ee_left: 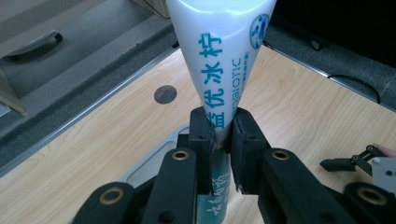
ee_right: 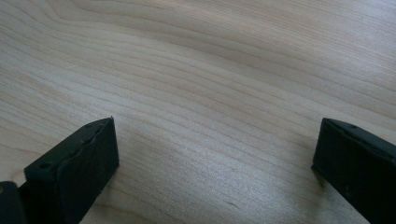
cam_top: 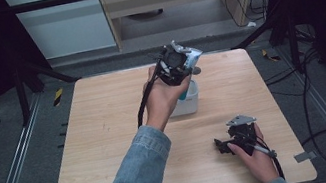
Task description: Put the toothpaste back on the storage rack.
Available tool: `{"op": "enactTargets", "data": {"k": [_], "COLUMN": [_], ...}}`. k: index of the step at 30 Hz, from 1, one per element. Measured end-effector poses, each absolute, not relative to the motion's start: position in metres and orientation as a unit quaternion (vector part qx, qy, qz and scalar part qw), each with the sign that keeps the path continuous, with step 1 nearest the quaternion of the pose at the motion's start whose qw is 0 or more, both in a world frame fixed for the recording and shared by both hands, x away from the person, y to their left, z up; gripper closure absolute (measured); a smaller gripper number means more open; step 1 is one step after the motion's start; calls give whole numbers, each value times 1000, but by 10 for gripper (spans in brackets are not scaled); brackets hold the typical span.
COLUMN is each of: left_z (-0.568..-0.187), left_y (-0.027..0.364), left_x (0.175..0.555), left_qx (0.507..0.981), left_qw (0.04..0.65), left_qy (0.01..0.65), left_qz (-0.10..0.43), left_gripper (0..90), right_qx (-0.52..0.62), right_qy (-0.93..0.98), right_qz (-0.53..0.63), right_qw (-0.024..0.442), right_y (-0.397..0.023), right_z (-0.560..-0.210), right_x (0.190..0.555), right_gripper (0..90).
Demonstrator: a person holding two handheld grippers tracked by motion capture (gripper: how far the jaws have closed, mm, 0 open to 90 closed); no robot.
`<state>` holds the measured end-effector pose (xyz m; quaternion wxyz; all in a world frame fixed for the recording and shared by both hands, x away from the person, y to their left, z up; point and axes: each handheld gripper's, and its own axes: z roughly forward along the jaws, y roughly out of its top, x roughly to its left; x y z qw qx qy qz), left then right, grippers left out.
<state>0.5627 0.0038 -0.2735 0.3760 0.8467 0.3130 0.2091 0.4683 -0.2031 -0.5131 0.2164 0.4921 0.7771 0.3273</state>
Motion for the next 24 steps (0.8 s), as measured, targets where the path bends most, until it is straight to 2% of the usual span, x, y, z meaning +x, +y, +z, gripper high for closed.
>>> {"op": "enactTargets", "data": {"k": [24], "left_z": [-284], "left_y": [24], "left_x": [585], "left_qx": [809], "left_qw": [416], "left_qy": [347], "left_qz": [228], "left_gripper": [799], "right_qx": [493], "right_qy": [777], "right_qz": [326], "right_qw": [216], "right_y": [-203], "right_z": [-513], "right_x": [468], "right_gripper": [4]}}
